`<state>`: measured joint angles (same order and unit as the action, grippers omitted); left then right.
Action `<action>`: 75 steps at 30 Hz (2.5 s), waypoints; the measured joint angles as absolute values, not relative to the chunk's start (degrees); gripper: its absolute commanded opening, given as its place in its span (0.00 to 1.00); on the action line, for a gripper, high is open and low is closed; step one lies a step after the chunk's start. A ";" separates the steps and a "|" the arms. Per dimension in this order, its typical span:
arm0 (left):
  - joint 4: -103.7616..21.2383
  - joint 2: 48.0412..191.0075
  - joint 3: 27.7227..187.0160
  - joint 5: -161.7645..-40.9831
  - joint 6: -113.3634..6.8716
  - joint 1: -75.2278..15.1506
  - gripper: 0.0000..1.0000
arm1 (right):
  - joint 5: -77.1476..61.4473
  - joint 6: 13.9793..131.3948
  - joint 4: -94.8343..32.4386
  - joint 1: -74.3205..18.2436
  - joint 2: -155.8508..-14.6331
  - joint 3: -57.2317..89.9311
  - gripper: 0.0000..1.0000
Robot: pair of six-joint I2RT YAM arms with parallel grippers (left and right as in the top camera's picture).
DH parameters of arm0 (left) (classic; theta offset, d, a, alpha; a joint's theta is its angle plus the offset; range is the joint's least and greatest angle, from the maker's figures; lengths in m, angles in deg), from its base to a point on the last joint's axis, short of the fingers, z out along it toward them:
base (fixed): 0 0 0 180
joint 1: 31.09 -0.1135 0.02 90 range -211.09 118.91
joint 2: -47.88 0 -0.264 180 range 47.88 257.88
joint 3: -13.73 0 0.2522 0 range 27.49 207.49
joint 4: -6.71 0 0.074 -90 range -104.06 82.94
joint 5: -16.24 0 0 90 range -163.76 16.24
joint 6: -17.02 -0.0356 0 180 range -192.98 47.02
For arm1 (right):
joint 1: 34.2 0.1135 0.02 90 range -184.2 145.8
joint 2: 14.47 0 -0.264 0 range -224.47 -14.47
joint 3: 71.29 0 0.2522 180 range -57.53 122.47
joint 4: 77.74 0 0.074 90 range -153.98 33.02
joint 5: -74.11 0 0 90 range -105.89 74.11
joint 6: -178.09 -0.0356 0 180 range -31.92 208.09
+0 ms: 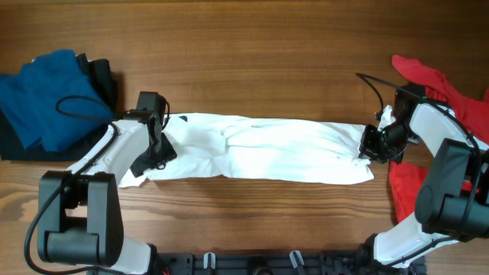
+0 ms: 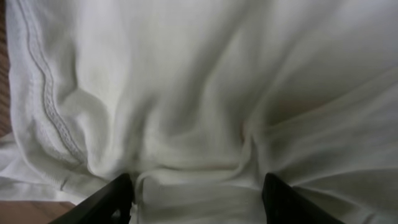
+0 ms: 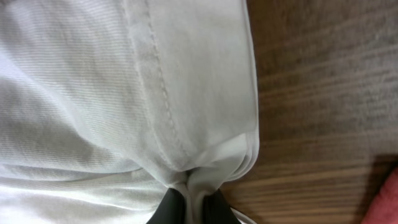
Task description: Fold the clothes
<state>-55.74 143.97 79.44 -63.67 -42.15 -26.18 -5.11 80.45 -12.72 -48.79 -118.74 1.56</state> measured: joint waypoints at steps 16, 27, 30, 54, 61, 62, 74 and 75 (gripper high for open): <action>-62.98 135.08 85.23 -66.93 -42.74 -25.46 0.69 | -12.82 78.68 -9.81 -57.08 -118.72 12.49 0.04; -63.02 135.08 85.23 -69.86 -42.77 -25.46 0.69 | -14.35 78.74 -8.43 -56.66 -118.72 12.49 0.04; -63.02 135.08 85.23 -70.36 -42.77 -25.46 0.69 | -14.20 78.74 -7.34 -54.74 -118.69 12.49 0.04; -63.26 135.08 85.23 -70.86 -42.77 -25.46 0.68 | -12.89 74.85 -11.82 -15.37 -112.71 12.54 0.04; -63.46 135.08 85.23 -72.37 -42.77 -25.46 0.68 | -12.43 72.86 -14.58 -10.78 -112.71 12.54 0.04; -63.46 135.08 85.23 -72.44 -42.77 -25.46 0.68 | -12.41 72.71 -14.79 -10.30 -112.71 12.54 0.05; -63.46 135.08 85.23 -72.85 -42.77 -25.46 0.69 | -9.68 71.59 -16.50 -8.75 -112.71 12.54 0.06; -63.46 135.08 85.23 -72.85 -42.77 -25.46 0.69 | -9.57 71.59 -16.50 -8.75 -112.71 12.54 0.06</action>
<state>-63.46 135.08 85.23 -72.85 -42.77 -25.46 -9.57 71.59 -16.50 -8.75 -112.71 12.54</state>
